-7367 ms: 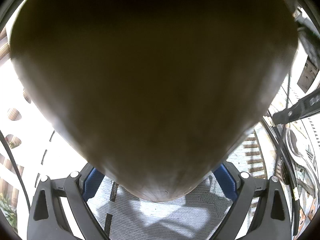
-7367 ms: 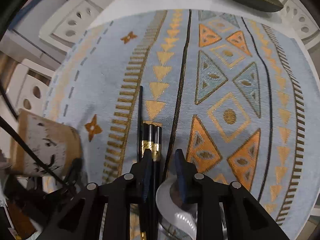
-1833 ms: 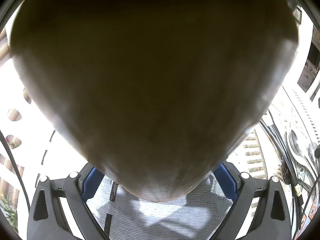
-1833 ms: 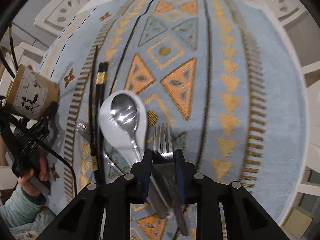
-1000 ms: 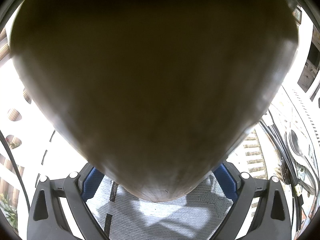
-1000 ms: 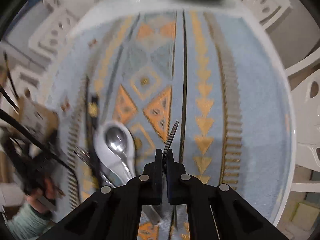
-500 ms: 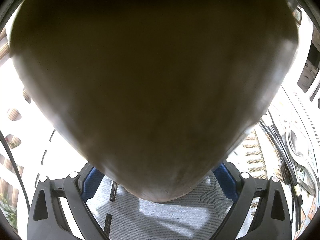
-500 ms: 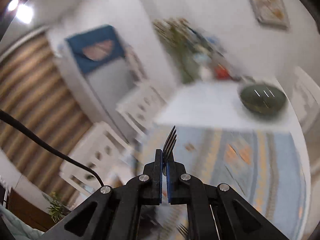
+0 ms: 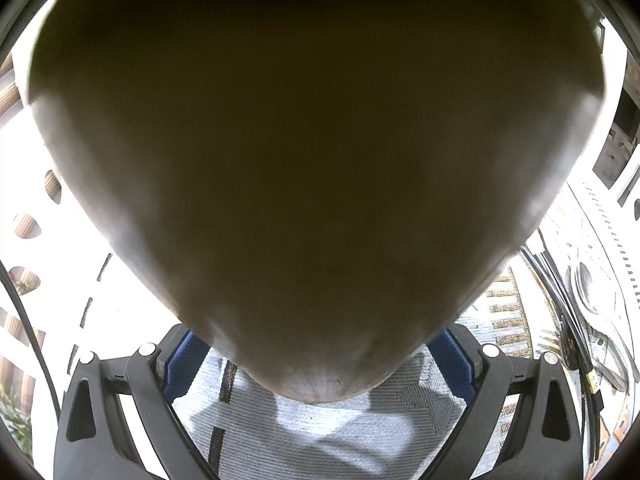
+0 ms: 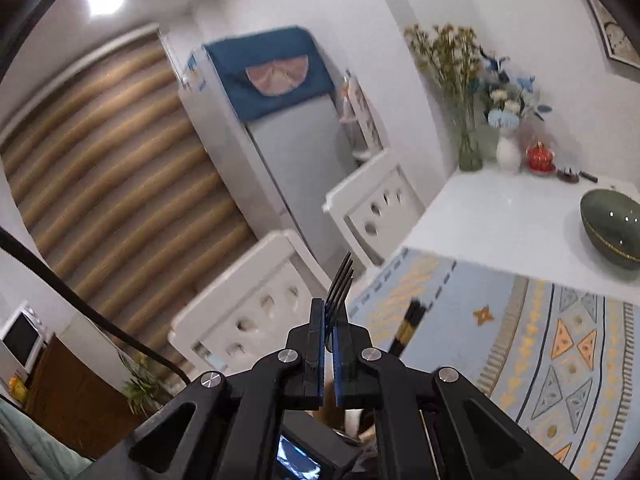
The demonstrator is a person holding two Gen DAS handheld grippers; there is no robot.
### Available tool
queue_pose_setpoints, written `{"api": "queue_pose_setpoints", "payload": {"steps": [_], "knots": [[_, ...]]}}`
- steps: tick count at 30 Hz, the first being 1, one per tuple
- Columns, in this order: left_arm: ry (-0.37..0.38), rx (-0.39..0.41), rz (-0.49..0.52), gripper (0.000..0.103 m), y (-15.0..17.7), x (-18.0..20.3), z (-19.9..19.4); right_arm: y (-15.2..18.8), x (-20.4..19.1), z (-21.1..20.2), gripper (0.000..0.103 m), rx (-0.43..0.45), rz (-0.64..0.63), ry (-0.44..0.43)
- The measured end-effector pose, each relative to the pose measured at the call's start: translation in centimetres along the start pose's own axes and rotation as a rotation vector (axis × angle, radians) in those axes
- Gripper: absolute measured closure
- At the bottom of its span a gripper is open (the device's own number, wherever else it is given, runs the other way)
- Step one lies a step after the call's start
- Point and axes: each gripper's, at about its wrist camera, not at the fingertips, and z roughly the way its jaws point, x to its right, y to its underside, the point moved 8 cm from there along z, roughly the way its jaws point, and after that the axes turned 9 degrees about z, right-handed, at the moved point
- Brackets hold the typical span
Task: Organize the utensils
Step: 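Lift the fork and insert it into the cup held by the left tool, release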
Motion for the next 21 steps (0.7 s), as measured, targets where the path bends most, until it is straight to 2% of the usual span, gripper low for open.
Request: {"api": "queue_pose_setpoints", "payload": {"steps": [5, 16, 21], "knots": [[-0.001, 0.0, 0.0, 0.006, 0.0, -0.3, -0.1, 1.8, 1.7, 0.7, 0.1, -0.05, 0.025, 0.012], [-0.001, 0.0, 0.0, 0.006, 0.0, -0.1, 0.0, 2.5, 2.8, 0.8, 0.099, -0.111, 0.091, 0.016], [0.0, -0.001, 0.001, 0.006, 0.1, 0.8, 0.7, 1.5, 2.7, -1.2, 0.097, -0.075, 0.117, -0.013]]}}
